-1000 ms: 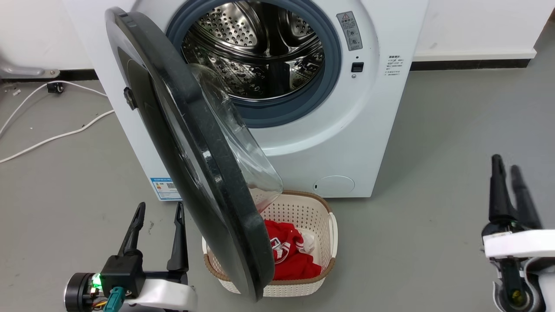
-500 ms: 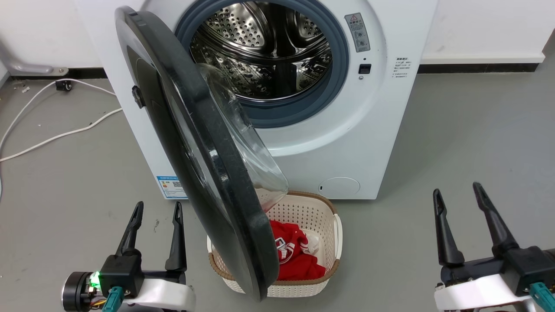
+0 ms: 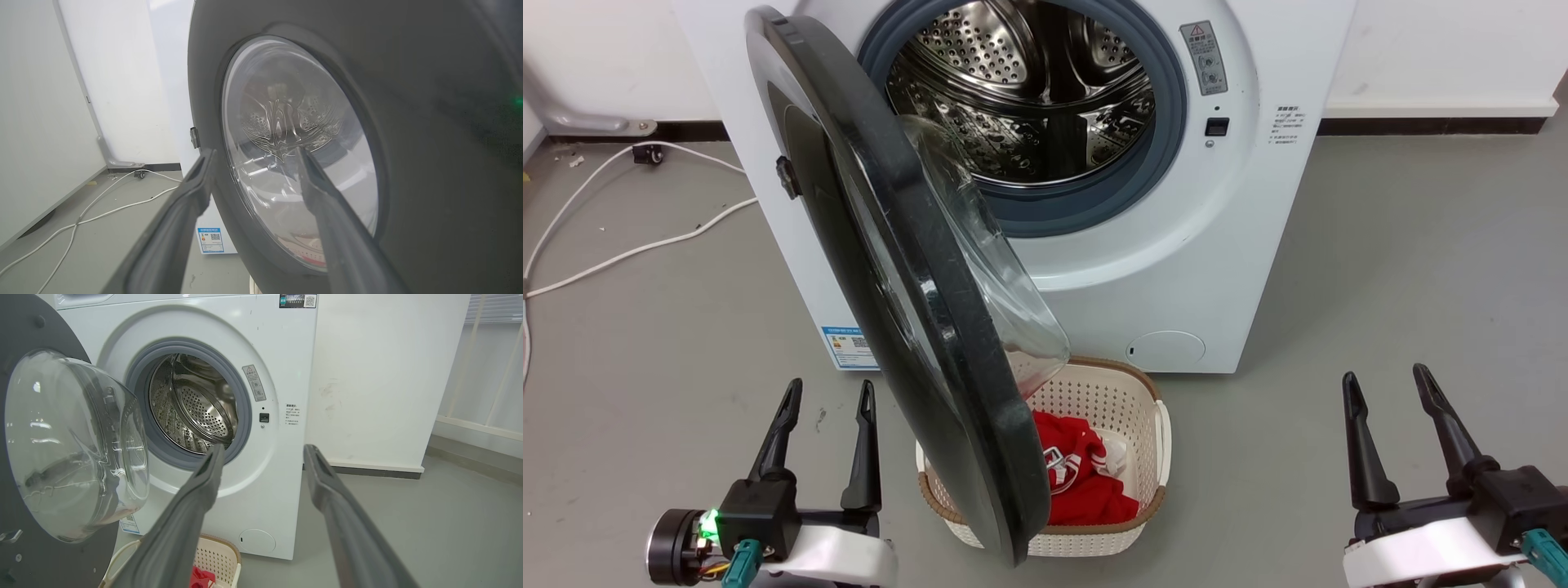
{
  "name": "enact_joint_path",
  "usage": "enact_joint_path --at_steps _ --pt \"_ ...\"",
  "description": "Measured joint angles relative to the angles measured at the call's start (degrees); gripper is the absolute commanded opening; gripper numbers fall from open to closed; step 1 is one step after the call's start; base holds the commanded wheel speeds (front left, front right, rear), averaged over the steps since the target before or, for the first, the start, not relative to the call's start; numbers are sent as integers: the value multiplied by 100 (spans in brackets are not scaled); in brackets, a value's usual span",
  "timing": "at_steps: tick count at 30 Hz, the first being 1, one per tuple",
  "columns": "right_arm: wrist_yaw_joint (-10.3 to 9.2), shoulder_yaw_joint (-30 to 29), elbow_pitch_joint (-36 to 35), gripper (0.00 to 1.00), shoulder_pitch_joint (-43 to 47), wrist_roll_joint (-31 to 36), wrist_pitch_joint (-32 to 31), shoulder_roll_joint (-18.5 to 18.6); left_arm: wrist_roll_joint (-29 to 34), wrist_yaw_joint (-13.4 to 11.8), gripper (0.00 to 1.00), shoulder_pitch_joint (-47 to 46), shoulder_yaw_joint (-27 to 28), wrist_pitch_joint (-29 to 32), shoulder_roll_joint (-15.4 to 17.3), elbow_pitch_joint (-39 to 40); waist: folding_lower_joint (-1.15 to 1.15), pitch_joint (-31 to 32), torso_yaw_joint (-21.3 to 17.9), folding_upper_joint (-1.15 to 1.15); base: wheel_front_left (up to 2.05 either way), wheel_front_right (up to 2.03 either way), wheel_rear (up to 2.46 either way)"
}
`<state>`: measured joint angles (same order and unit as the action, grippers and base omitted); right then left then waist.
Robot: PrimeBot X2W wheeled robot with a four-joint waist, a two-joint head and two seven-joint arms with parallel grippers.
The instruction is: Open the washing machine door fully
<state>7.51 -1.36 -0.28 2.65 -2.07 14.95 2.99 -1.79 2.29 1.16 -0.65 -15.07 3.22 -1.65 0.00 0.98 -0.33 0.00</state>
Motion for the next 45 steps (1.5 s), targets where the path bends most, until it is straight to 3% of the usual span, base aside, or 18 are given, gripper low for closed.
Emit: enact_joint_path --at_steps 1,2,4,5,14,26,33,39,45 --pt "0 1 14 100 -5 -5 0 0 0 7 100 -2 -4 0 0 1 0 -5 -2 0 0 0 0" --pt "0 4 25 100 -10 -10 0 0 0 8 89 -2 -5 0 -1 3 0 -8 -5 0 0 0 0" --pt "0 12 47 100 -13 -35 8 -1 0 19 4 -3 -5 0 -1 5 0 -14 -9 0 0 0 0" --pt "0 12 56 100 -13 -42 8 -1 0 21 0 -3 -7 0 -1 5 0 -17 -10 0 0 0 0" --pt "0 24 88 100 -15 -153 8 -1 30 -46 0 -96 85 0 -2 499 0 -28 -8 0 0 0 0" --pt "0 33 96 100 -31 -260 11 -3 303 -159 0 -649 -12 -1 42 2954 1 -64 -1 0 0 0 0" --pt "0 38 132 100 -44 -309 11 -3 298 140 0 -845 -980 -2 133 3584 1 -87 -34 0 0 0 0" --pt "0 31 198 100 -48 -363 12 -4 49 387 0 -587 -2022 -1 148 3125 1 -80 -57 0 0 0 0" --pt "0 12 241 100 -46 -409 12 -4 -199 478 0 -79 -2863 0 421 2229 1 -95 -37 0 0 0 0"
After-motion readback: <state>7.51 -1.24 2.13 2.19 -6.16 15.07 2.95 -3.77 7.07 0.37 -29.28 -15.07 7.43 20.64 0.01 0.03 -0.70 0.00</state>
